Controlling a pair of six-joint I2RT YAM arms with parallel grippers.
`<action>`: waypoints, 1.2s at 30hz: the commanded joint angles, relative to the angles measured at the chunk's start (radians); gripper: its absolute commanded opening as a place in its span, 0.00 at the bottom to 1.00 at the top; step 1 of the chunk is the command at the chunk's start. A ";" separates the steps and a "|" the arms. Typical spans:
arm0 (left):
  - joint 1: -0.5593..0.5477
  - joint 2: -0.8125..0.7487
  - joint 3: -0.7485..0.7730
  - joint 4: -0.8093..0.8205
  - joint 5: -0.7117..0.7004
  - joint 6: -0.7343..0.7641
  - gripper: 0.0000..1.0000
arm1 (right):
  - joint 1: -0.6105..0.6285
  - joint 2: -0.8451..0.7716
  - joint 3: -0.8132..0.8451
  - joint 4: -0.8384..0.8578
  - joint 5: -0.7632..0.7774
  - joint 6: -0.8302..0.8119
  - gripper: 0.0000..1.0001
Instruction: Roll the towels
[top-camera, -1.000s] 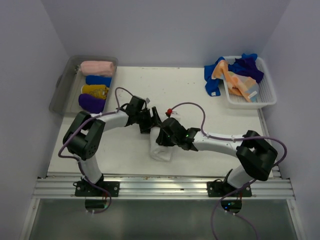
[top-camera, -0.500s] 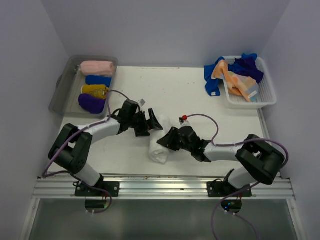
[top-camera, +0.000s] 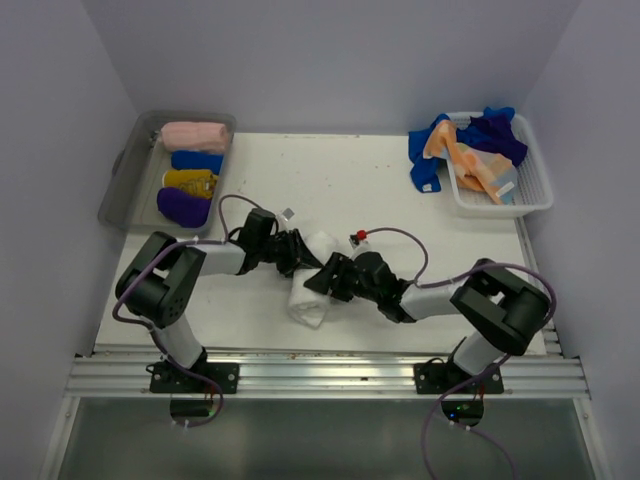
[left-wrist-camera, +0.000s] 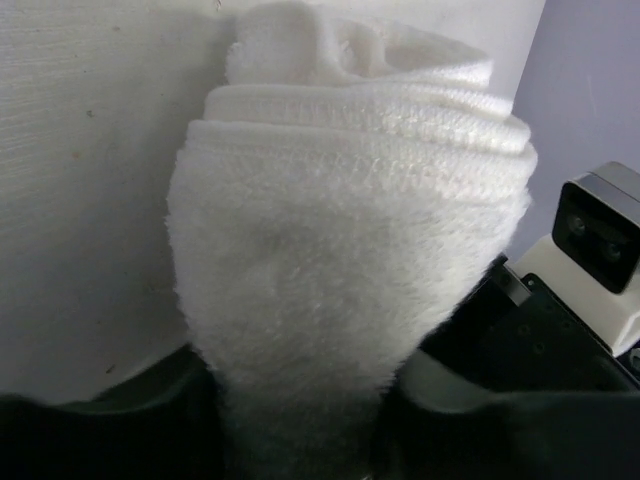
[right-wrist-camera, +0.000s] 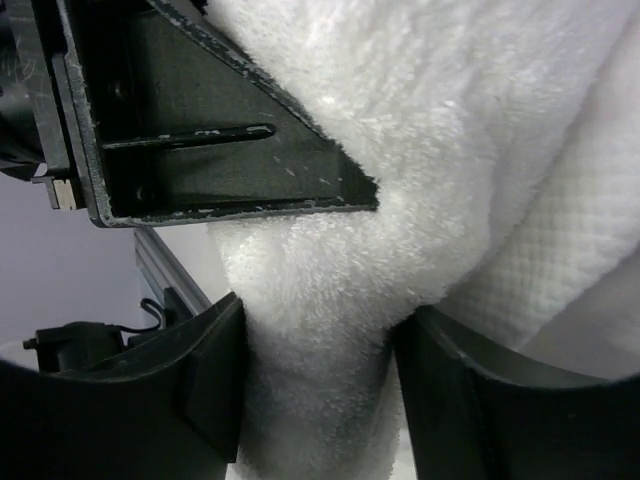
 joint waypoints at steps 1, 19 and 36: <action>-0.021 0.022 0.010 0.035 0.044 -0.031 0.30 | 0.011 0.005 0.069 -0.337 -0.002 -0.143 0.60; 0.005 -0.173 0.067 -0.335 -0.483 -0.249 0.00 | 0.107 -0.192 0.639 -1.179 0.454 -0.719 0.98; 0.003 -0.116 0.121 -0.412 -0.483 -0.226 0.00 | 0.262 0.132 0.841 -1.150 0.542 -0.867 0.99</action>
